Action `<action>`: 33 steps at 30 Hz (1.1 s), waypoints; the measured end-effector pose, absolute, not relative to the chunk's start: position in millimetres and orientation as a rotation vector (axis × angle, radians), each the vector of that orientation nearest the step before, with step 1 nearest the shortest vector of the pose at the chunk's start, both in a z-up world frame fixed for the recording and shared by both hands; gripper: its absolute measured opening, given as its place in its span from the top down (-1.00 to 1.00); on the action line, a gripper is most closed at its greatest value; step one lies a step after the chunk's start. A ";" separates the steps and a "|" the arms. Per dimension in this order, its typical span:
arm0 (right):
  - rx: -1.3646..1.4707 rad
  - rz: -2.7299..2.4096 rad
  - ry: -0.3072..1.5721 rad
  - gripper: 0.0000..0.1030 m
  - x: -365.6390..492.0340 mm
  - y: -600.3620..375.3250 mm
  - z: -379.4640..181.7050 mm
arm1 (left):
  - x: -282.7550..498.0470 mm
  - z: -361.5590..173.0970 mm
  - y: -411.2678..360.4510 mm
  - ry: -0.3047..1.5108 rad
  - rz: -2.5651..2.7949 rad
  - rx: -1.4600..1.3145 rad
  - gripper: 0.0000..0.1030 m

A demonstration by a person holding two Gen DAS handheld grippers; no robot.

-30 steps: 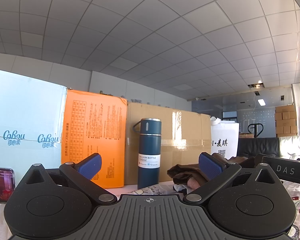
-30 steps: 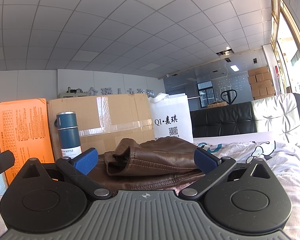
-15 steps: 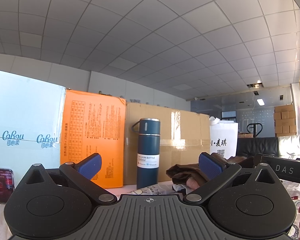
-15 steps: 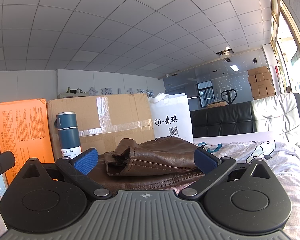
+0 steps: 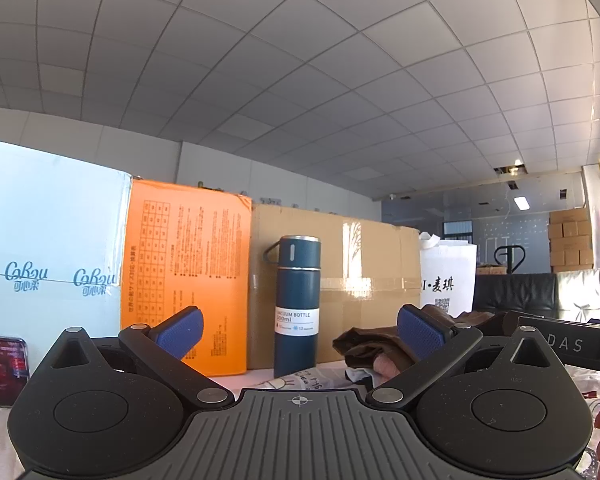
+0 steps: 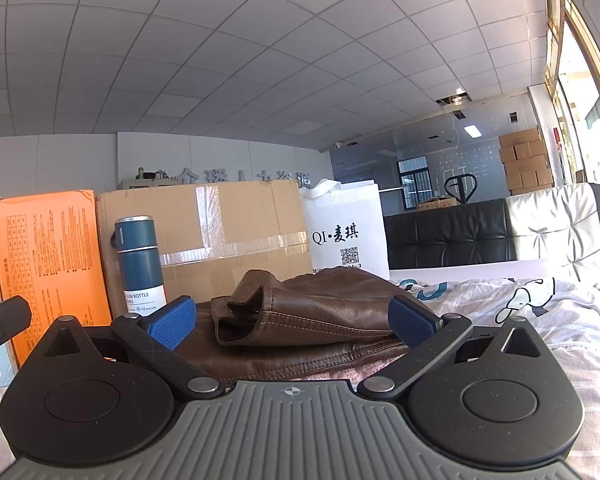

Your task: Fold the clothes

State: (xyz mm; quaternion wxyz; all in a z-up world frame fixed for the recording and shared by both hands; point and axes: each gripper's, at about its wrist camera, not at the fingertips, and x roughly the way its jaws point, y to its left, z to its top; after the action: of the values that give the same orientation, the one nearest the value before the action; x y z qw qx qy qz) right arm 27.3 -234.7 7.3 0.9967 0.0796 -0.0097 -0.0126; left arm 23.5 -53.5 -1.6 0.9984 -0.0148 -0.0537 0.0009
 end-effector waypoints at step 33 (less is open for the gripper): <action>0.160 -0.025 -0.019 -1.00 27.1 -235.6 6.3 | 23.7 -1.2 -53.5 -0.109 0.002 -0.028 -1.00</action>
State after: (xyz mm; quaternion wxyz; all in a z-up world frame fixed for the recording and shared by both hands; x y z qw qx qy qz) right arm 27.1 -235.6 6.3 0.9967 0.0798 -0.0096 -0.0125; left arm 23.7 -53.5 -1.2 0.9984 -0.0140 -0.0543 0.0008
